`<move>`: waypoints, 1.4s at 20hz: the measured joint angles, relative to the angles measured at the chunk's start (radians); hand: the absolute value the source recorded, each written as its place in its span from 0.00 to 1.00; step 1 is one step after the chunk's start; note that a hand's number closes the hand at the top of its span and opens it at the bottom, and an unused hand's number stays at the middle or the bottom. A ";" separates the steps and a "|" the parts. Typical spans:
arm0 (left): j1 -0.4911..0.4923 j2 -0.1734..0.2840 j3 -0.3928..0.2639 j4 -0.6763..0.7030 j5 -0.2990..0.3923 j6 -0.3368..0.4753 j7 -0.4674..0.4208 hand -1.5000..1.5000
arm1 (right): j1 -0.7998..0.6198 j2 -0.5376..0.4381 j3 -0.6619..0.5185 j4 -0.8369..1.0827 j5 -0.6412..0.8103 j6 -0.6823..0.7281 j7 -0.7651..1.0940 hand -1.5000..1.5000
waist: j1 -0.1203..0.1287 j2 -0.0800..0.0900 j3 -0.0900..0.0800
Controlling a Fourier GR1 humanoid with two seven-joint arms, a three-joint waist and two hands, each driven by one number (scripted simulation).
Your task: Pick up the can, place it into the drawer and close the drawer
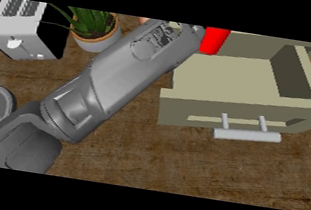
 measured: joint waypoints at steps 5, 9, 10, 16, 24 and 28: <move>0.006 0.000 -0.048 0.047 0.039 0.029 -0.059 1.00 | -0.032 -0.011 -0.001 0.015 -0.003 -0.003 0.018 0.00 | -0.013 0.004 0.000; 0.002 0.000 -0.076 0.088 0.057 0.031 -0.089 1.00 | -0.043 -0.010 0.002 0.032 0.005 -0.004 0.005 0.00 | -0.016 0.006 0.000; 0.009 0.000 -0.090 0.092 0.063 0.037 -0.096 1.00 | -0.042 -0.012 0.001 0.029 -0.001 0.000 0.007 0.00 | -0.023 0.007 0.001; 0.022 0.000 -0.138 0.135 0.075 0.046 -0.145 1.00 | -0.052 -0.012 0.011 0.014 0.002 -0.003 0.018 0.00 | -0.037 0.011 0.000; 0.041 0.000 -0.194 0.150 0.109 0.110 -0.149 0.00 | -0.079 -0.018 0.018 0.028 0.005 -0.002 0.022 0.00 | -0.053 0.015 0.001; 0.064 0.000 -0.210 0.153 0.129 0.143 -0.169 0.00 | -0.082 -0.017 0.032 0.026 0.018 -0.002 0.024 0.00 | -0.056 0.017 0.000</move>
